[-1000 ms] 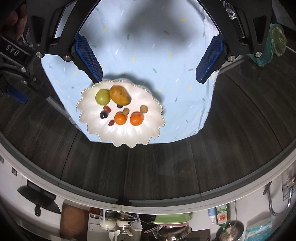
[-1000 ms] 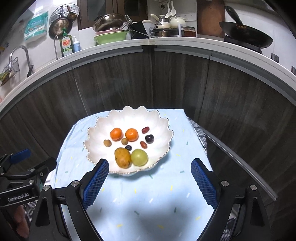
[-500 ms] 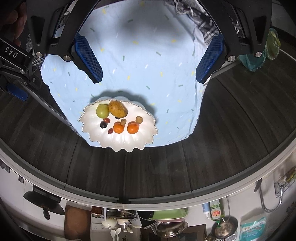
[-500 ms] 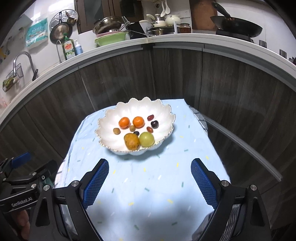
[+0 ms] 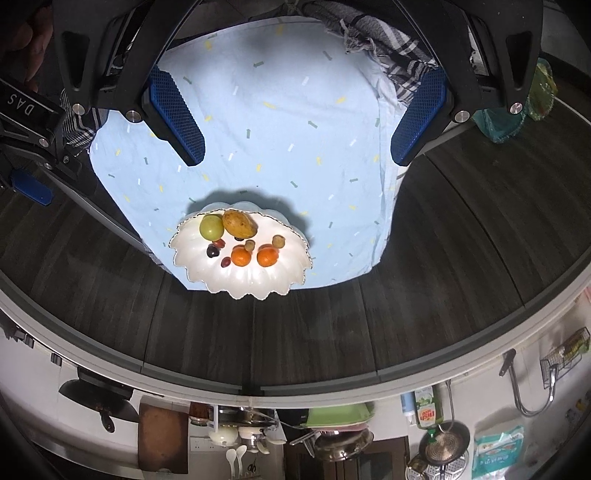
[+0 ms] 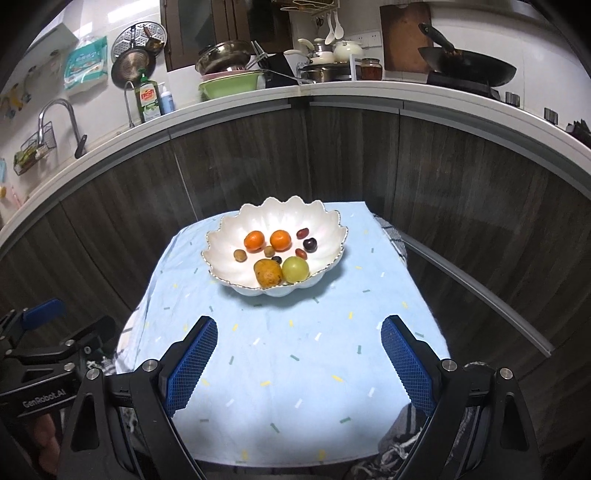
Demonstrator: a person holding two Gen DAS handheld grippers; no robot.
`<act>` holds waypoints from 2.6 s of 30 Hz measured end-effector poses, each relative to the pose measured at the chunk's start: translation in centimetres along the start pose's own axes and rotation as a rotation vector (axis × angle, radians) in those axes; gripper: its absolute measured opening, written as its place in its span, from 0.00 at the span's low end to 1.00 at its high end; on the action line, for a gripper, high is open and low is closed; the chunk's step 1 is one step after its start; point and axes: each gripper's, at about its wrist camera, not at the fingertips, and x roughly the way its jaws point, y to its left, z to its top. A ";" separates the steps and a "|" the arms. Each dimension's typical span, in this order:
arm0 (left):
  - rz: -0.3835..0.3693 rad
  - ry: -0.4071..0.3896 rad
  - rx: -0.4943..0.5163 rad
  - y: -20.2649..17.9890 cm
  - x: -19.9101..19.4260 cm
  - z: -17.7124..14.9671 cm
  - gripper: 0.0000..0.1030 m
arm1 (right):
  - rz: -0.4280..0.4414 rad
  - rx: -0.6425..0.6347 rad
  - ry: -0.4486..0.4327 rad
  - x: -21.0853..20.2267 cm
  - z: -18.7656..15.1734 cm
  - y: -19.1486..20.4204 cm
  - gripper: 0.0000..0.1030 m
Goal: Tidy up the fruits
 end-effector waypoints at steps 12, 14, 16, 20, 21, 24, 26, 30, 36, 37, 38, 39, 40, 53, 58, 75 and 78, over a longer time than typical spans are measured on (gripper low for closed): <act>0.000 -0.030 -0.009 0.6 -1.7 -0.9 0.99 | -0.011 -0.034 -0.030 -2.0 -0.3 0.9 0.89; 0.002 -0.034 -0.011 0.8 -1.9 -0.9 0.99 | -0.013 -0.035 -0.032 -2.2 -0.3 0.9 0.89; 0.004 -0.035 -0.010 0.7 -2.0 -1.0 0.99 | -0.012 -0.030 -0.035 -2.2 -0.4 0.9 0.89; 0.006 -0.038 -0.011 0.7 -2.0 -1.1 0.99 | -0.012 -0.025 -0.029 -2.2 -0.4 0.8 0.89; 0.006 -0.038 -0.011 0.7 -2.1 -1.2 0.99 | -0.012 -0.023 -0.026 -2.2 -0.4 0.8 0.89; 0.005 -0.042 -0.009 0.6 -2.1 -1.2 0.99 | -0.014 -0.020 -0.024 -2.2 -0.4 0.6 0.89; 0.006 -0.042 -0.009 0.6 -2.1 -1.1 0.99 | -0.014 -0.018 -0.020 -2.0 -0.4 0.6 0.89; 0.005 -0.040 -0.010 0.8 -2.0 -1.1 0.99 | -0.013 -0.021 -0.018 -1.9 -0.4 0.6 0.89; 0.004 -0.038 -0.009 0.8 -2.0 -1.1 0.99 | -0.013 -0.020 -0.018 -1.9 -0.4 0.6 0.89; 0.005 -0.037 -0.009 0.8 -2.0 -1.1 0.99 | -0.013 -0.020 -0.018 -1.9 -0.4 0.6 0.89; 0.005 -0.037 -0.009 0.8 -2.0 -1.1 0.99 | -0.013 -0.020 -0.018 -1.9 -0.4 0.6 0.89; 0.006 -0.036 -0.009 0.8 -2.0 -1.1 0.99 | -0.013 -0.019 -0.018 -1.9 -0.4 0.5 0.89; 0.006 -0.035 -0.009 0.7 -1.9 -1.1 0.99 | -0.013 -0.020 -0.018 -1.9 -0.4 0.5 0.89; 0.006 -0.026 -0.004 0.8 -1.6 -1.3 0.99 | -0.012 -0.019 -0.017 -1.8 -0.4 0.5 0.89; 0.001 -0.023 -0.002 0.7 -1.5 -1.2 0.99 | -0.014 -0.014 -0.015 -1.7 -0.4 0.5 0.89; -0.009 -0.019 0.002 0.5 -1.5 -1.3 0.99 | -0.015 0.001 -0.007 -1.4 -0.5 0.5 0.89; -0.007 -0.022 0.002 0.5 -1.5 -1.2 0.99 | -0.015 0.000 -0.008 -1.4 -0.5 0.4 0.89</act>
